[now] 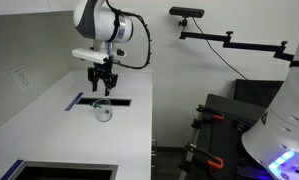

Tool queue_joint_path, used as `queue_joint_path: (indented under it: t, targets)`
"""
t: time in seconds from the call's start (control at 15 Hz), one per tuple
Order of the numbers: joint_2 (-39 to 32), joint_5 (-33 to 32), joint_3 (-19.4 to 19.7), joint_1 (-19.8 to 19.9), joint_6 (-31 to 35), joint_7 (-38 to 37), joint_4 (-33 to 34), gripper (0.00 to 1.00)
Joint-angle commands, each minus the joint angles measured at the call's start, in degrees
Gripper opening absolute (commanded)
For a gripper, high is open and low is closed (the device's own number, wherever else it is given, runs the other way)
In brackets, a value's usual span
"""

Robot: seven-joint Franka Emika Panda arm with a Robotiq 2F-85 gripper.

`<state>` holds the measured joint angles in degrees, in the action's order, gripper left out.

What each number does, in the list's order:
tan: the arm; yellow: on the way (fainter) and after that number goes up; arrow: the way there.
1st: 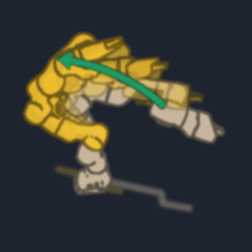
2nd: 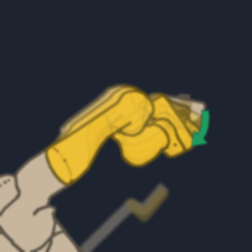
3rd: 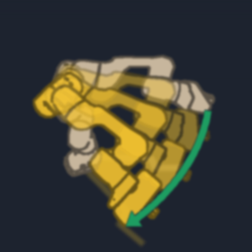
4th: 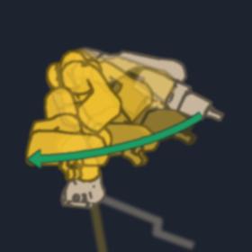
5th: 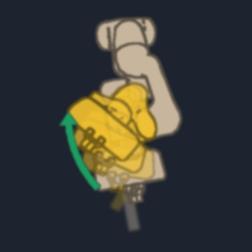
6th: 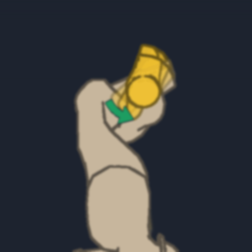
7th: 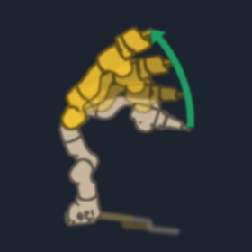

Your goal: Pick the marker from the cup and put it on the counter

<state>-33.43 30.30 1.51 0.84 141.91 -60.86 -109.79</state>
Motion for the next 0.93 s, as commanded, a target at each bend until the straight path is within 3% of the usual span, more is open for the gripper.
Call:
queue_joint_path:
  t: [0.0, 0.27, 0.87]
  targets:
    - [-4.58, 1.78, 0.44, 0.69, -3.67, -2.46, 5.74, 0.68]
    - [-7.61, 2.41, 0.26, 1.39, -4.76, -3.33, 8.52, 0.44]
    - [-12.04, 2.45, 0.31, 1.38, -7.38, -5.83, 12.90, 0.36]
